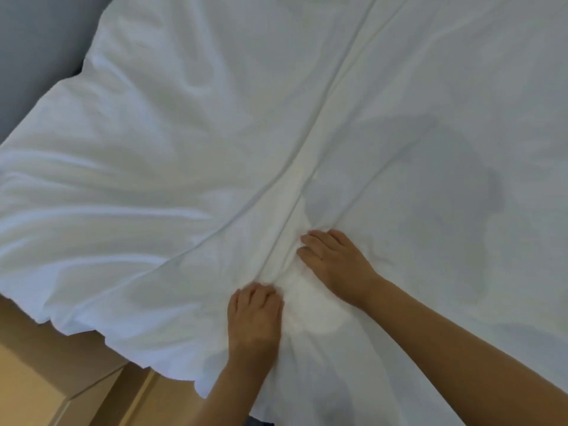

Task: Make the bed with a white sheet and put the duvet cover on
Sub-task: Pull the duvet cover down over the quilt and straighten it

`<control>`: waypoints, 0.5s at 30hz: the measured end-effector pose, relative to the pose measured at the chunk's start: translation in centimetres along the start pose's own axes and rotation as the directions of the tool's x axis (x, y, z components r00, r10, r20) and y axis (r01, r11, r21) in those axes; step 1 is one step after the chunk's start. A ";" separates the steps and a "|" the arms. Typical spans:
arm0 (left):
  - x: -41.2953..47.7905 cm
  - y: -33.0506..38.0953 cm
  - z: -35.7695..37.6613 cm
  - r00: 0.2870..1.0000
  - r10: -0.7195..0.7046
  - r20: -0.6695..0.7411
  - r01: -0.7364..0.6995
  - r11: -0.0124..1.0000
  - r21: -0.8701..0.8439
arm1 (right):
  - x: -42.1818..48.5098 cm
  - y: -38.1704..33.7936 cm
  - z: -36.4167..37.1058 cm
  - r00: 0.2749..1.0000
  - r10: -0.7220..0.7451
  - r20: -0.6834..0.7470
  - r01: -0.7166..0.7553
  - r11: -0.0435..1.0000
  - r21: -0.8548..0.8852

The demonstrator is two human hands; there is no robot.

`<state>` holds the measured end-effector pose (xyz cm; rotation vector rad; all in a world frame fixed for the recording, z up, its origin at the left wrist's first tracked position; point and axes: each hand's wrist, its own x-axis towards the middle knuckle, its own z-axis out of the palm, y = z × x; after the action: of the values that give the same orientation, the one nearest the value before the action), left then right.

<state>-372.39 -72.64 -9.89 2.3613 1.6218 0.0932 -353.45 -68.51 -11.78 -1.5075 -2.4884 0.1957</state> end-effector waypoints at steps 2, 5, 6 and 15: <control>0.8 0.5 0.4 0.997 -0.073 -0.010 0.073 0.997 -0.020 | -0.2 0.1 0.4 0.998 -0.014 -0.060 0.012 1.000 -0.029; -0.1 2.3 -0.7 0.992 -0.128 -0.010 0.119 0.950 -0.290 | 0.5 0.3 -0.1 0.996 0.053 -0.078 -0.055 0.998 -0.018; -1.1 3.0 -1.1 0.985 -0.165 0.048 0.171 0.905 -0.389 | 0.5 0.2 -0.5 0.996 0.067 -0.059 -0.067 0.998 0.012; -6.7 2.4 -0.6 0.770 -0.049 0.636 0.311 0.899 -0.308 | -10.7 -3.3 -5.6 0.865 0.015 0.501 -0.104 0.983 0.151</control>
<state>-372.80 -79.47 -7.98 1.6561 1.3292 -0.3303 -350.04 -79.51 -6.89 -1.6202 -2.7026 0.8989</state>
